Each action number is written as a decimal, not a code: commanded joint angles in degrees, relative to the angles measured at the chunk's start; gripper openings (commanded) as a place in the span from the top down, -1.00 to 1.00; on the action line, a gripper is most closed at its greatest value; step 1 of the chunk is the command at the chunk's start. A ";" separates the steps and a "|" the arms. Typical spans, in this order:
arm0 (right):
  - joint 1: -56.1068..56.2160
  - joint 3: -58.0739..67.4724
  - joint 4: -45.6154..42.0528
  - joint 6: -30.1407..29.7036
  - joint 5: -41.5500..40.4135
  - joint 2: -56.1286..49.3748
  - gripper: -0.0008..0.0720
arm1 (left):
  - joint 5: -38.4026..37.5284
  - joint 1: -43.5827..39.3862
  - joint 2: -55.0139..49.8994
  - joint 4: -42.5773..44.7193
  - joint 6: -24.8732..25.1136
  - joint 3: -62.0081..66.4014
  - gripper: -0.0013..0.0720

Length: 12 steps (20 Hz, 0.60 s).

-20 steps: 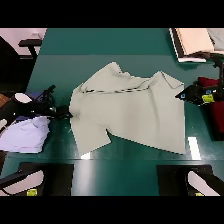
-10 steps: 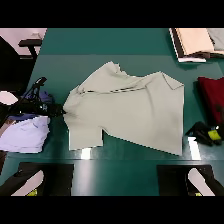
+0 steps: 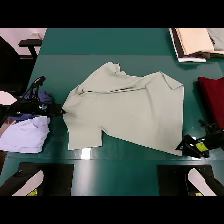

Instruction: Fold the shirts.

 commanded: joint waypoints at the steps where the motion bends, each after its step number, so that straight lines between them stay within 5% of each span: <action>1: 6.25 -0.50 2.12 1.11 -4.68 -3.89 0.02 | -0.09 0.02 0.07 -0.26 0.09 0.07 0.90; 5: 12.72 4.63 2.25 1.05 -6.12 -4.35 0.92 | -0.96 0.02 0.70 -0.20 0.09 0.09 0.90; 12: 16.94 32.33 2.25 1.09 -6.14 6.75 0.92 | -2.58 0.02 10.88 -0.17 -5.29 19.21 0.90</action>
